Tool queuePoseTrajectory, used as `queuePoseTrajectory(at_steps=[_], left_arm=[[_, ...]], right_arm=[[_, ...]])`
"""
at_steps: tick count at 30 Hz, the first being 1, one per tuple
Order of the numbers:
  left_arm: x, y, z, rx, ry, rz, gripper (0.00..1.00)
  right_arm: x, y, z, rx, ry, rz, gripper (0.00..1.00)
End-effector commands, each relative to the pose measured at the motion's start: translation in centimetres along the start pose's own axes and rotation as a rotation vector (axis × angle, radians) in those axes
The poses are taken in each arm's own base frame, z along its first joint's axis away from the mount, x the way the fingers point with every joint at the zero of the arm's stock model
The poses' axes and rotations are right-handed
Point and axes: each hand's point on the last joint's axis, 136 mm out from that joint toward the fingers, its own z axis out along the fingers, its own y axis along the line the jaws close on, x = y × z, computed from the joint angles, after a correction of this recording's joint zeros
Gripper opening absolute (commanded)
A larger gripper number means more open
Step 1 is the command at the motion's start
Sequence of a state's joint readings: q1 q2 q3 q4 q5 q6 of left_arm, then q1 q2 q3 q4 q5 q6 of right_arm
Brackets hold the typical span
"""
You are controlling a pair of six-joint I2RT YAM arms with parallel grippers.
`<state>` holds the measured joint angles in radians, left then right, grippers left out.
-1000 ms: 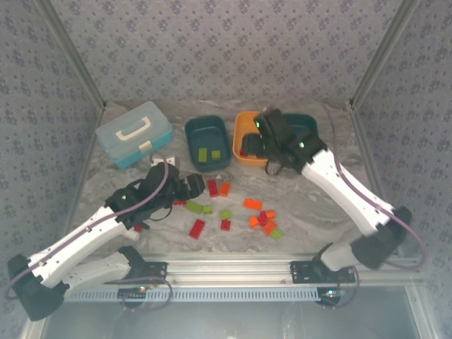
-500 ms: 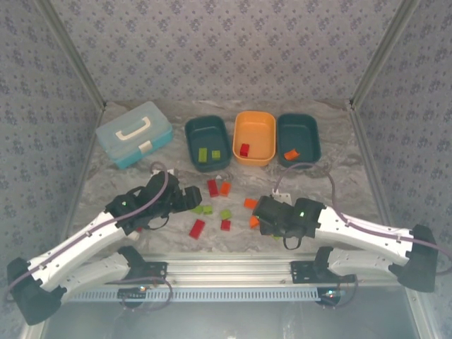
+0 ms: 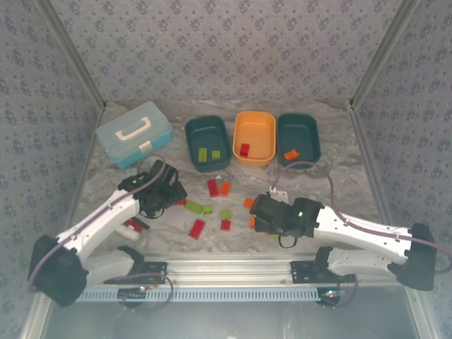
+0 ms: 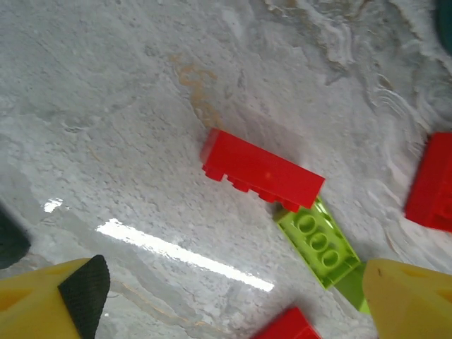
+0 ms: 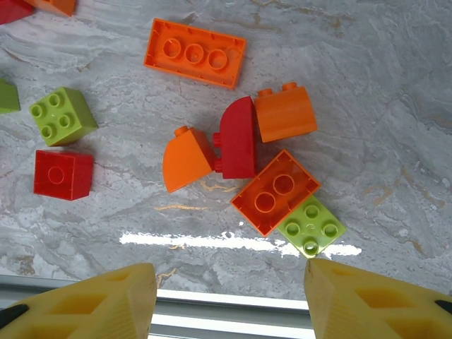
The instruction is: Sort the legos into containers by color
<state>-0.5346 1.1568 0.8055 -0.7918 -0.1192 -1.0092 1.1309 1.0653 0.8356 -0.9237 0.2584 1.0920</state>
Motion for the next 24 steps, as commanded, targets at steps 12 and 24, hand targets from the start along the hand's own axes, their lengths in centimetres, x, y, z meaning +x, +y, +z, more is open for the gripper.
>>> queuePoseTrajectory(at_steps=[12,24], left_arm=[[-0.4,-2.9,3.2,0.015,0.127,0.351,0.99],[0.0,-1.3,6.5,-0.032,0.181,0.337,0.91]], right_arm=[[-2.6,1.7,-0.6,-0.071,-0.059,0.001,0.61],[-2.7,1.7,-0.5,-0.076,-0.062,0.012,0.61]])
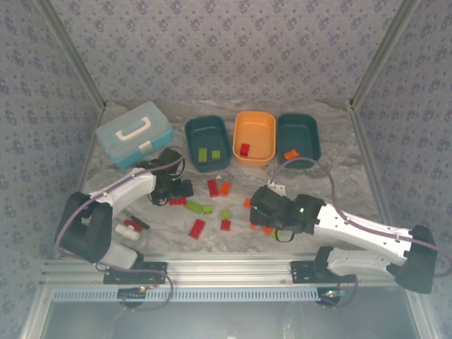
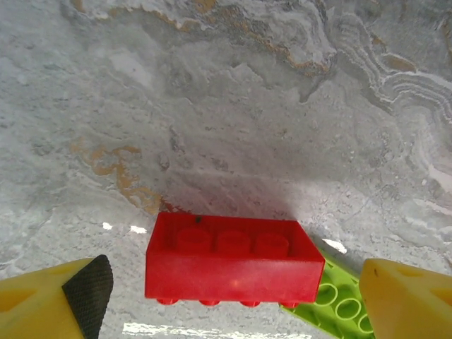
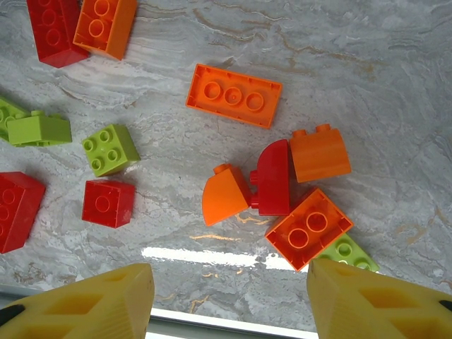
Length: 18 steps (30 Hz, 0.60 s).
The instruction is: Sort the legos into containers by color
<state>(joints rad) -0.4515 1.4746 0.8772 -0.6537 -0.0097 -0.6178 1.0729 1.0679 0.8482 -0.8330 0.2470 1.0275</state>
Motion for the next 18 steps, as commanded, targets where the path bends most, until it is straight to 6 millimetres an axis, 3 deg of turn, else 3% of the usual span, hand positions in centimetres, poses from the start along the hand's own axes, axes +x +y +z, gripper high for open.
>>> queuePoseTrajectory(at_steps=[1,8,18], left_arm=[[1.2,0.5,1.0,-0.010,0.047,0.018,0.91],[1.5,0.5,2.0,-0.015,0.062,0.025,0.84],[1.0,0.8,2.6,-0.045,0.049,0.039,0.65]], right_arm=[[-0.6,0.3,-0.4,-0.005,-0.011,-0.001,0.61],[-0.6,0.3,-0.2,-0.006,-0.008,0.005,0.61],[-0.6,0.3,-0.2,-0.007,-0.007,0.006,0.61]])
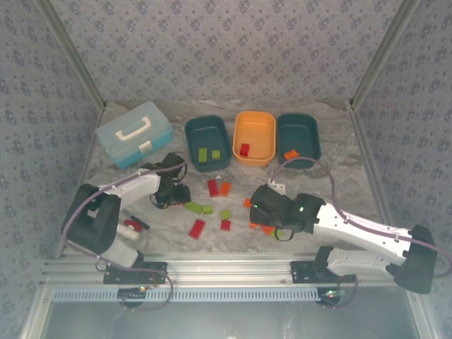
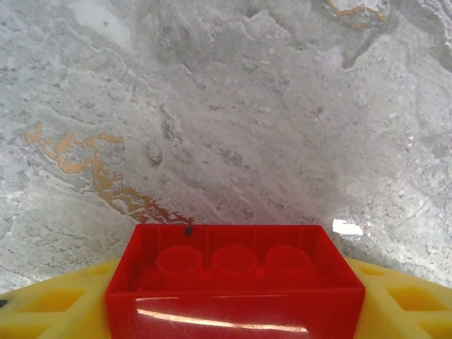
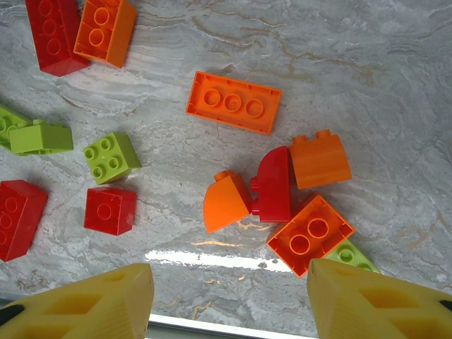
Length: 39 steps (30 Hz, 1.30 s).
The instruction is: Sort the legos into containers by color
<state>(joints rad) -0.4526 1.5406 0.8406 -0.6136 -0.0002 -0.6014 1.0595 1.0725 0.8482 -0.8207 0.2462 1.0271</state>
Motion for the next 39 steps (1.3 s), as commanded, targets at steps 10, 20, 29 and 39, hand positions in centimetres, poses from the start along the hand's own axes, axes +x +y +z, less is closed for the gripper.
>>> queuePoseTrajectory(at_steps=[10,20,29,39], left_arm=[[-3.8,-5.2,-7.2,0.098,-0.160,0.071,0.58],[-10.9,-22.4,-10.8,0.352,-0.278,0.270,0.58],[-13.8,-32.8,-6.8,0.413,-0.265,0.405,0.57],[-13.8,-34.4,-2.0,0.389,-0.204,0.408,0.57]], right_arm=[[-5.0,2.0,-3.0,-0.135,-0.139,0.037,0.62],[-13.8,0.2,-6.1,-0.180,-0.300,0.202,0.63],[-14.0,-3.1,-6.7,-0.192,-0.311,0.324,0.63],[-8.8,-6.0,-5.5,-0.159,-0.238,0.379,0.63]])
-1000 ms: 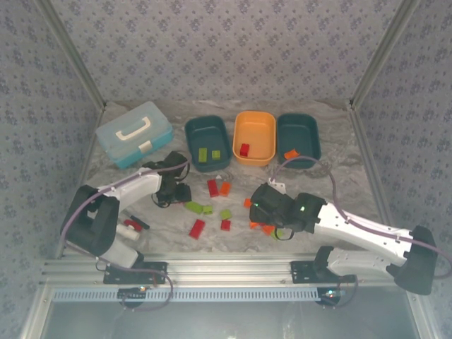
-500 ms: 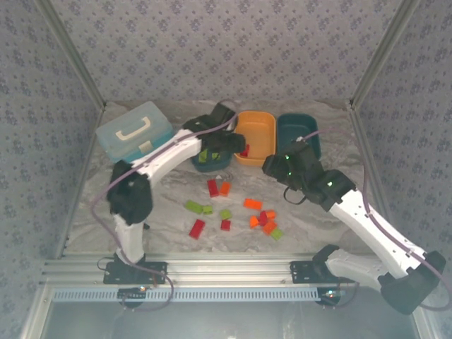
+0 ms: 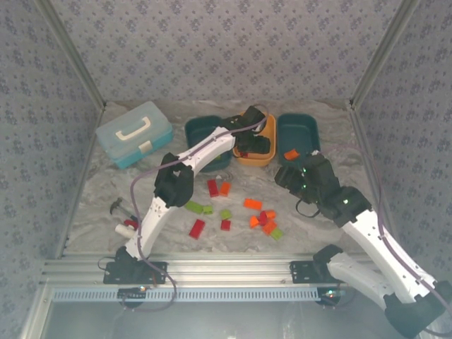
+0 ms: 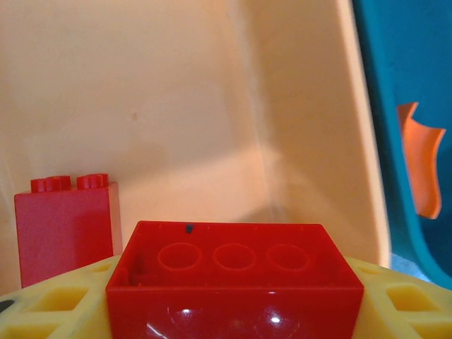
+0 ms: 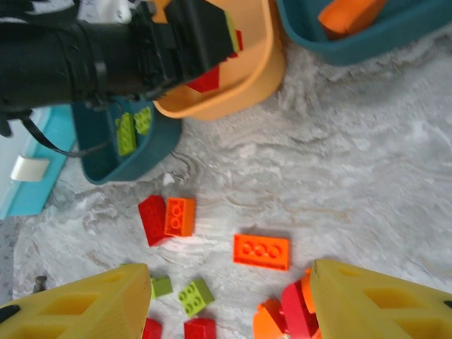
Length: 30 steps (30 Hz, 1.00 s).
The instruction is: Sort the legos into containers by color
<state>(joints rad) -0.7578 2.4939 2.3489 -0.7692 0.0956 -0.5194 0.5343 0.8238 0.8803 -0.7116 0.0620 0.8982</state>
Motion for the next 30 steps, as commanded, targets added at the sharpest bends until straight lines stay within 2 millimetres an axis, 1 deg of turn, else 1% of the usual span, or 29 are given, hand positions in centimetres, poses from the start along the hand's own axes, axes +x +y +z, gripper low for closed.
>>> queuePoseTrajectory(at_steps=[1,3,6,9,13,16,21,23,25,27,30], left_arm=[[0.2,-0.6,0.0,0.013,0.024,0.017,0.57],[0.6,-0.3,0.6,0.006,0.042,0.013,0.59],[1.2,0.0,1.3,0.002,0.066,0.002,0.65],[1.2,-0.1,1.2,0.005,0.067,-0.010,0.69],[0.5,-0.8,0.2,0.022,0.049,-0.014,0.75],[-0.2,-1.3,-0.9,0.032,0.031,-0.011,0.78],[-1.0,-1.6,-2.1,0.035,0.010,-0.012,0.80],[-1.5,-1.9,-3.3,0.040,-0.008,-0.014,0.80],[-2.4,-2.5,-5.4,0.052,-0.039,-0.018,0.80],[-3.2,-3.1,-8.0,0.060,-0.082,-0.019,0.80],[-3.8,-3.2,-12.0,0.060,-0.138,-0.020,0.80]], right_arm=[[1.7,-1.9,-0.2,0.037,0.047,0.032,0.63],[2.1,-2.5,-0.2,0.056,0.058,0.027,0.63],[2.6,-3.5,-0.1,0.103,0.065,0.013,0.63],[3.3,-4.5,0.4,0.173,0.088,-0.021,0.63],[5.0,-4.7,1.2,0.219,0.145,-0.077,0.63],[6.4,-5.5,1.1,0.290,0.173,-0.109,0.62],[9.2,-6.7,1.2,0.355,0.226,-0.126,0.61],[10.3,-7.0,1.1,0.371,0.243,-0.137,0.60],[11.3,-7.4,1.1,0.398,0.268,-0.160,0.59],[12.7,-7.9,1.2,0.435,0.322,-0.196,0.58],[14.6,-8.7,1.3,0.491,0.393,-0.276,0.54]])
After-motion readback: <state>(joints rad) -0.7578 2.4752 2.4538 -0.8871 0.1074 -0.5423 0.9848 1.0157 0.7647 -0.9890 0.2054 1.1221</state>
